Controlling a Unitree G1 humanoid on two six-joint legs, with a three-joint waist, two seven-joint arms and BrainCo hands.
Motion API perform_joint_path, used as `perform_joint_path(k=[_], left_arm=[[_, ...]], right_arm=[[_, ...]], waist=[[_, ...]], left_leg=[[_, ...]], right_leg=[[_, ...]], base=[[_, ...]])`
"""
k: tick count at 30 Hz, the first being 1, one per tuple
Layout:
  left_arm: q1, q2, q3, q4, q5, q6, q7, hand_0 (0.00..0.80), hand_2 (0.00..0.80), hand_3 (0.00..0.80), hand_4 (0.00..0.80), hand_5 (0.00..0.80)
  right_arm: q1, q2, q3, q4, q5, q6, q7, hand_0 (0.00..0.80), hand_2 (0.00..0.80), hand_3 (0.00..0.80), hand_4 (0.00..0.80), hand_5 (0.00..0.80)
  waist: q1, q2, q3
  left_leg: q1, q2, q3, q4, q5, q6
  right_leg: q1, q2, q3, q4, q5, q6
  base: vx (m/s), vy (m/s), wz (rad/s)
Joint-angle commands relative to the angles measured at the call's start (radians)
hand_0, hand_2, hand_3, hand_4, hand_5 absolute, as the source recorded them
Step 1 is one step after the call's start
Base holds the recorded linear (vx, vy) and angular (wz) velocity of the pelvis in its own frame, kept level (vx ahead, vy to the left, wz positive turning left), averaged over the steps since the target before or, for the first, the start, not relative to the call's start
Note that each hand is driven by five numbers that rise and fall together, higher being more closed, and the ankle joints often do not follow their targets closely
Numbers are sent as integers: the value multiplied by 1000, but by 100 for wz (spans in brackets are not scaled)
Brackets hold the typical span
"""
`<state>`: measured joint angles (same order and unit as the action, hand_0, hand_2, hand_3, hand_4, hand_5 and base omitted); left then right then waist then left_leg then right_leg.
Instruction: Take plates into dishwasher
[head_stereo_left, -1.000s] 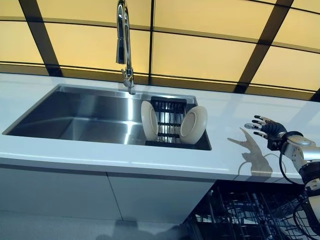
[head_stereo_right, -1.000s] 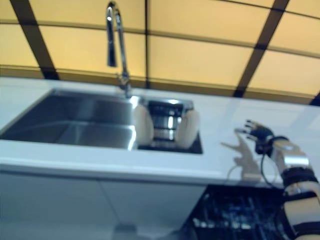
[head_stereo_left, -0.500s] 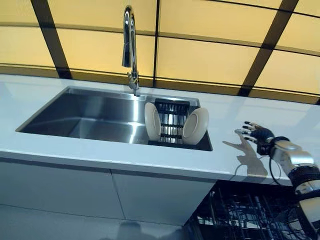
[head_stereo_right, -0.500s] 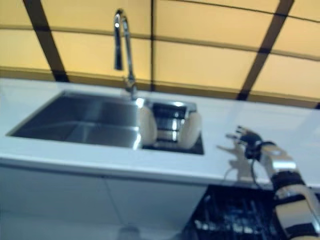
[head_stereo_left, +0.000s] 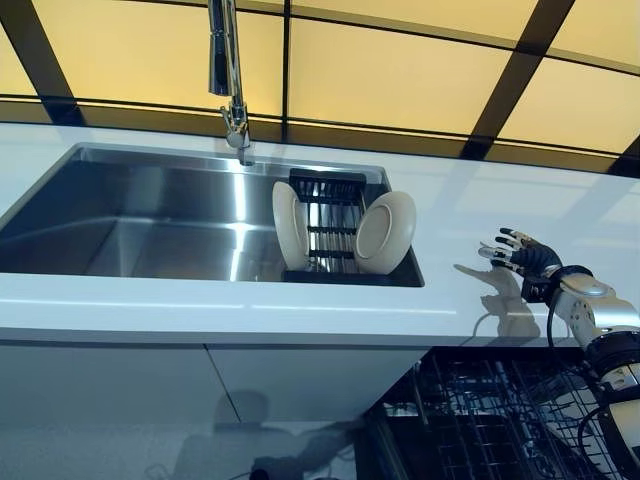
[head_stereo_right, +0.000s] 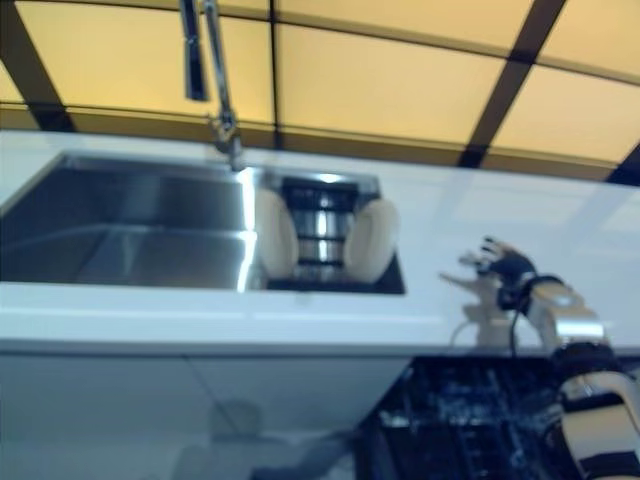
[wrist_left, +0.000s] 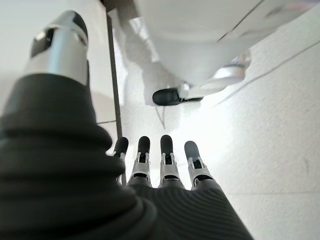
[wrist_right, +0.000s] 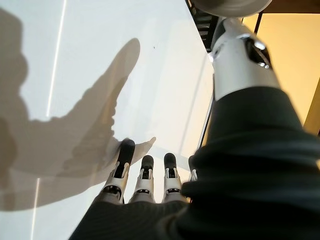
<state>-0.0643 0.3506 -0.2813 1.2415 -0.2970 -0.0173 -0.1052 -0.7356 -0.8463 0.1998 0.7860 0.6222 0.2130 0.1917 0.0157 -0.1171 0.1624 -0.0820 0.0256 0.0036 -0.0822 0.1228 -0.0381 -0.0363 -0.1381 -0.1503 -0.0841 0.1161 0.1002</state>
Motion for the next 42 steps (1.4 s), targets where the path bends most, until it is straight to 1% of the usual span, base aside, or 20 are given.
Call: perform_joint_path(k=[1,3,6,9,11,13,14,15,16,17,18,19,20,21,22,23,25,26,34,42], left_arm=[[-44,0,-40,20,-9,-23,-9,0,0,0,0,0],[-46,2,-41,17,-3,-22,-13,0,0,0,0,0],[-45,0,-50,18,-11,-34,-8,0,0,0,0,0],[-39,-1,-44,16,-15,-42,-8,0,0,0,0,0],[-37,4,-42,15,10,-50,3,0,0,0,0,0],[-42,14,-46,15,21,-46,6,0,0,0,0,0],[-42,22,-44,12,24,-45,4,0,0,0,0,0],[-39,32,-44,3,19,-45,0,0,0,0,0,0],[-34,37,-43,-6,9,-42,-4,0,0,0,0,0],[-32,39,-42,-9,4,-42,-6,0,0,0,0,0],[-29,38,-45,-10,-19,-49,-12,0,0,0,0,0],[-24,32,-43,-14,-29,-52,-6,0,0,0,0,0],[-20,26,-38,-19,-27,-55,-2,0,0,0,0,0],[-19,25,-37,-19,-26,-54,-2,0,0,0,0,0],[-11,23,-32,-20,-28,-66,6,0,0,0,0,0],[-24,29,-33,-25,6,-59,-9,0,0,0,0,0],[-34,30,-44,-23,22,-51,-23,0,0,0,0,0],[-40,23,-66,-22,17,-50,-15,0,0,0,0,0],[-30,8,-65,-4,7,-52,-13,0,0,0,0,0],[-27,8,-71,-1,-11,-59,-18,0,0,0,0,0]], right_arm=[[-111,-30,48,-10,17,-24,-3,0,0,0,0,0],[-132,-32,56,-10,21,-11,-9,0,0,0,0,0],[-152,-30,69,-4,16,-10,-15,0,0,0,0,0],[-159,-35,73,0,17,-3,-12,0,0,0,0,0],[-154,-33,72,0,13,0,-12,0,0,0,0,0],[-149,-34,72,-5,19,3,-20,0,0,0,0,0],[-142,-30,67,-12,20,4,-24,0,0,0,0,0],[-129,-27,62,-32,21,6,-29,0,0,0,0,0],[-124,-25,58,-42,13,11,-29,0,0,0,0,0],[-123,-24,57,-45,9,13,-29,0,0,0,0,0],[-123,-22,64,-48,8,23,-28,0,0,0,0,0],[-125,-21,67,-39,16,18,-20,0,0,0,0,0],[-126,-27,71,-31,20,23,-18,0,0,0,0,0],[-126,-27,72,-30,21,23,-18,0,0,0,0,0],[-126,-30,73,-22,21,20,-9,0,0,0,0,0],[-139,-23,78,-8,25,14,-8,0,0,0,0,0],[-147,-18,80,-9,26,20,-15,0,0,0,0,0],[-156,-11,92,-18,31,30,-32,0,0,0,0,0],[-163,3,90,-17,18,49,-38,0,0,0,0,0],[-202,18,104,-2,31,51,-54,0,0,0,0,0]], waist=[[46,7,-5],[49,4,-3],[53,3,4],[57,-1,7],[64,-5,6],[68,-3,8],[69,-2,16],[59,10,40],[50,14,51],[47,16,55],[49,12,59],[52,8,55],[48,5,51],[47,5,51],[57,-1,47],[60,-6,45],[62,-10,44],[61,-12,41],[61,-2,45],[65,6,58]], left_leg=[[33,48,20,-5,-57,-12],[32,52,20,-5,-57,-13],[32,53,19,-5,-58,-13],[39,49,20,-5,-65,-10],[40,43,21,-5,-70,-3],[34,36,19,-5,-65,5],[34,30,16,-5,-59,9],[46,26,11,-5,-55,17],[61,27,9,-5,-55,14],[66,29,8,-5,-57,13],[77,27,16,-3,-60,12],[77,28,13,-1,-61,11],[76,26,6,3,-68,14],[77,26,5,3,-70,14],[81,27,5,-1,-68,9],[78,25,8,-5,-72,8],[75,23,6,-5,-74,9],[69,19,8,-5,-76,10],[73,7,6,-5,-87,16],[64,7,8,-5,-88,17]], right_leg=[[-11,-38,4,16,43,64],[-10,-38,1,18,42,63],[-10,-42,-2,21,40,65],[-5,-49,-7,17,43,67],[0,-54,-8,26,36,69],[-7,-55,-4,68,17,66],[-34,-63,-1,137,34,66],[-98,-40,31,277,59,72],[-126,-26,42,282,59,71],[-129,-22,43,281,58,71],[-110,-16,-5,225,20,56],[-82,-8,-11,179,8,45],[-70,14,20,145,7,37],[-68,17,23,140,8,36],[-49,12,-4,113,15,36],[-30,18,-12,77,17,31],[-21,22,-13,61,19,27],[-17,24,-11,49,19,25],[-16,8,-12,50,19,30],[-29,-3,-7,49,25,36]], base=[[42,-5,0],[36,-1,0],[16,21,1],[59,65,4],[60,64,7],[5,37,2],[20,80,-2],[59,85,-8],[78,68,-14],[131,6,-13],[117,-38,-4],[148,-103,9],[79,-110,10],[78,-115,23],[47,-90,34],[39,-83,36],[33,-33,12],[36,-7,-4],[54,35,-3],[9,7,0]])
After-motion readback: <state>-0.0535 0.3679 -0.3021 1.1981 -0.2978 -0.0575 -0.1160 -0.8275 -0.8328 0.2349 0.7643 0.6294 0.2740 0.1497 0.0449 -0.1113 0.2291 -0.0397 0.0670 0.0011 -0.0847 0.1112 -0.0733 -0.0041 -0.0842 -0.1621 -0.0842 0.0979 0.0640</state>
